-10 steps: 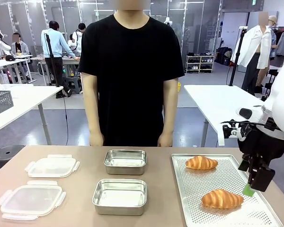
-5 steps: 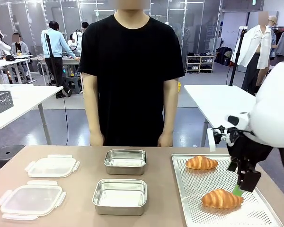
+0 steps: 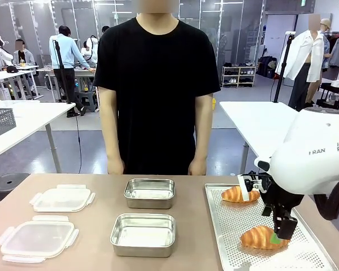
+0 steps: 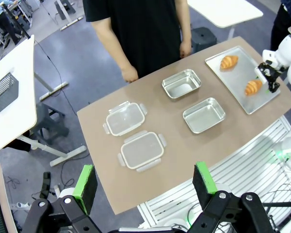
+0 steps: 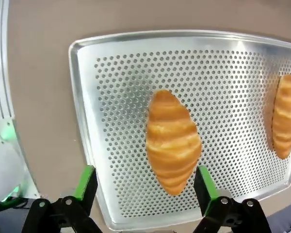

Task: Place the bread into the airtight container.
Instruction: Pick up a Butter Roll and place it into an empty Airtight Container.

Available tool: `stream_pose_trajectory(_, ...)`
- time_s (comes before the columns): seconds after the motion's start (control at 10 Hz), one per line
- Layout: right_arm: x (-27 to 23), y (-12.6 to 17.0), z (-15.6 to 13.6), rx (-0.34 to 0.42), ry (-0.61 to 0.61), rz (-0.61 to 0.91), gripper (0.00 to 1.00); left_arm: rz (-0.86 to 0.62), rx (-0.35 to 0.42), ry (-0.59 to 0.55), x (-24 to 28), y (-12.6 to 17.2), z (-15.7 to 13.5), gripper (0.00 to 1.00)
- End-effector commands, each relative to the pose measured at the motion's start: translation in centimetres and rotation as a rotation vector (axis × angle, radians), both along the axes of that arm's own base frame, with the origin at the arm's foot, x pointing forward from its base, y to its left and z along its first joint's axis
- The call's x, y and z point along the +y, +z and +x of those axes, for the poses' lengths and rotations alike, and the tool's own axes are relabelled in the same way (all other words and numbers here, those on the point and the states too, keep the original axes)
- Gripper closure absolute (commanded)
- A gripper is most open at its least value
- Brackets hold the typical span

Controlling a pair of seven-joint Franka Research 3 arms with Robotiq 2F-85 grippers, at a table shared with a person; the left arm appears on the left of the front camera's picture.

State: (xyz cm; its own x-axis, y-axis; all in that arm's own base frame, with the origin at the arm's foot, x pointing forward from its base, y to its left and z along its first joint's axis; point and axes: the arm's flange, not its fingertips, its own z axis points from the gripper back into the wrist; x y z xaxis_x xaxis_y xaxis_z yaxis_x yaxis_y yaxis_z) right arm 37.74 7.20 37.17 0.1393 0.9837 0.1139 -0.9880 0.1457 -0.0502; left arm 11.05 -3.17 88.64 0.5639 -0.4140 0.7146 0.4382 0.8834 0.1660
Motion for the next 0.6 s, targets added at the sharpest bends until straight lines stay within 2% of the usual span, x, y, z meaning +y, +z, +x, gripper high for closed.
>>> stream_pose_trajectory(0.0,-1.1,-1.6,0.1,-0.021,0.02,0.019,0.0,0.0,-0.014,-0.004,-0.1,0.4,-1.1,0.0)
stream_pose_trajectory(0.5,-1.8,-4.8,2.3,-0.034,0.032,0.003,0.0,0.0,-0.014,-0.004,-0.1,0.4,-1.1,0.0)
